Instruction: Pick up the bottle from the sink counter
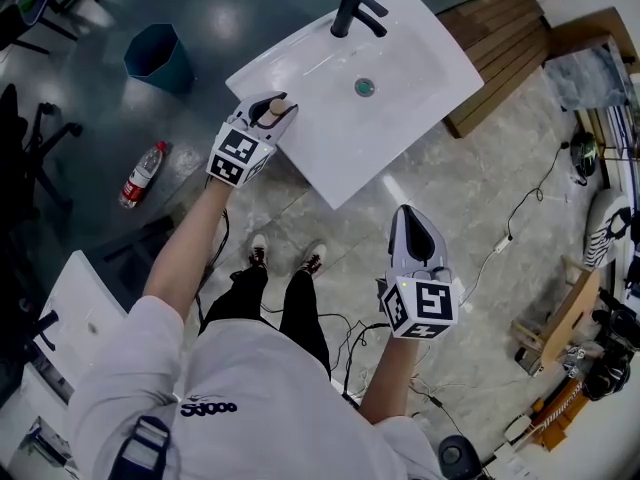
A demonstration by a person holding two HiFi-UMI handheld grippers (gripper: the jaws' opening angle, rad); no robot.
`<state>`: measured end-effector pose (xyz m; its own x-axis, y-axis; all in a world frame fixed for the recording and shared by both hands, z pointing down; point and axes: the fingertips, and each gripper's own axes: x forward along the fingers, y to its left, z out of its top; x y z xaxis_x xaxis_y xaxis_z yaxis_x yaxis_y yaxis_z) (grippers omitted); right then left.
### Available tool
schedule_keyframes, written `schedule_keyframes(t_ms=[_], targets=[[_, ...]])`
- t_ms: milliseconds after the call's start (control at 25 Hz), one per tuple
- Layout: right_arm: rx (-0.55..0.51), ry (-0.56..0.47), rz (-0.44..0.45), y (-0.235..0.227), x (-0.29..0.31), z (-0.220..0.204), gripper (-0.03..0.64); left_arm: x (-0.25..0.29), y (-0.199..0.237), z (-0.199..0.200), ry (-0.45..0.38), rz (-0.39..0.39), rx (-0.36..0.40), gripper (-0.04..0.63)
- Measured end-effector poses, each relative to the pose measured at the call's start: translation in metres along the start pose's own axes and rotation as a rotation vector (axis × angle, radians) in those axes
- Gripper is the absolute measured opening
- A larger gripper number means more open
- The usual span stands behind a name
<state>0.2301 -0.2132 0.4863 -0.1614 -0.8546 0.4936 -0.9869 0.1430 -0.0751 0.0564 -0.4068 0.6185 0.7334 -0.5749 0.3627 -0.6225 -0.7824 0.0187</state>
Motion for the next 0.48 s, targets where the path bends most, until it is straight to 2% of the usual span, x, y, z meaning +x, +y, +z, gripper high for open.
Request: schedule_keyframes(t_ms=[480], targets=[[-0.046, -0.108, 0.002, 0.006, -0.032, 0.038, 0.009, -0.068, -0.045, 0.084, -0.077, -0.026, 0.043, 0.118]])
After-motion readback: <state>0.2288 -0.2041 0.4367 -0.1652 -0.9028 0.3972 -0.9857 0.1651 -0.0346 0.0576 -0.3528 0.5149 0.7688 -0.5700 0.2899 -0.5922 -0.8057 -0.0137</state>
